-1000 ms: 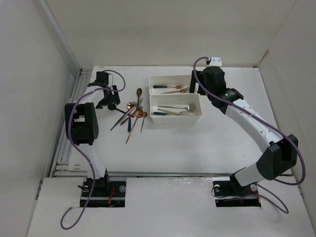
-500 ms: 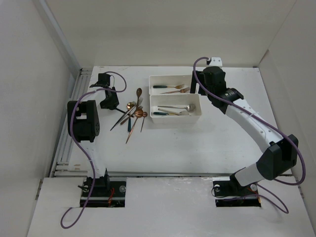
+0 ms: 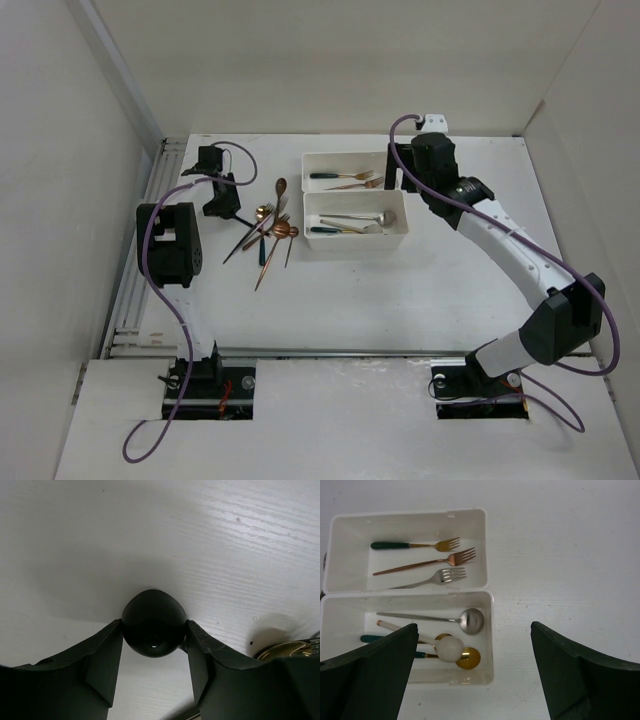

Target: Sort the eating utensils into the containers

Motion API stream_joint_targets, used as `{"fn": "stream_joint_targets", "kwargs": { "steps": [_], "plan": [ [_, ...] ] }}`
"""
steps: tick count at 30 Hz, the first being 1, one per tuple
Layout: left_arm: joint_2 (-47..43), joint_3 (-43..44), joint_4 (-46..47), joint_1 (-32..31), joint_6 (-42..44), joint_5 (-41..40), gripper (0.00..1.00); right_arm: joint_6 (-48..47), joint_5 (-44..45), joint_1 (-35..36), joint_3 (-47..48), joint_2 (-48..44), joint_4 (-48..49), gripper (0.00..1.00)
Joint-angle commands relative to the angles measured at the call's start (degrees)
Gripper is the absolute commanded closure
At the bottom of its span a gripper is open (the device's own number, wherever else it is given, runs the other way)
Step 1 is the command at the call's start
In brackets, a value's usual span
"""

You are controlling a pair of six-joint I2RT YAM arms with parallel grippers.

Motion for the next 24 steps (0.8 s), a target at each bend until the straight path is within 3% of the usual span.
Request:
{"fn": "stream_joint_targets", "kwargs": {
  "steps": [1,5,11,18,21,24],
  "plan": [
    [-4.5,5.9,1.0,0.1,4.1,1.2,1.00,-4.5,-6.4,1.2,4.2,-0.5,1.3,0.02],
    [-9.2,10.2,1.6,-2.7,11.4,4.9,1.00,-8.8,-15.5,2.5,6.3,0.2,2.4,0.02],
    [-14.7,11.8,-0.3,-10.4,33.3,4.3,1.00,-10.1,-22.5,3.1,7.7,1.2,6.0,0.02],
    [-15.2,17.0,-1.1,-17.6,47.4,-5.8,1.00,-10.1,-32.4,3.1,8.3,3.6,10.9,0.02],
    [-15.2,23.6,-1.1,-18.7,46.3,-5.2,1.00,-9.0,-37.9,3.1,8.3,4.9,15.2,0.02],
    [-14.0,30.4,-6.7,-17.2,37.9,6.0,1.00,-7.5,-44.9,3.1,8.8,6.9,20.2,0.02]
  ]
}}
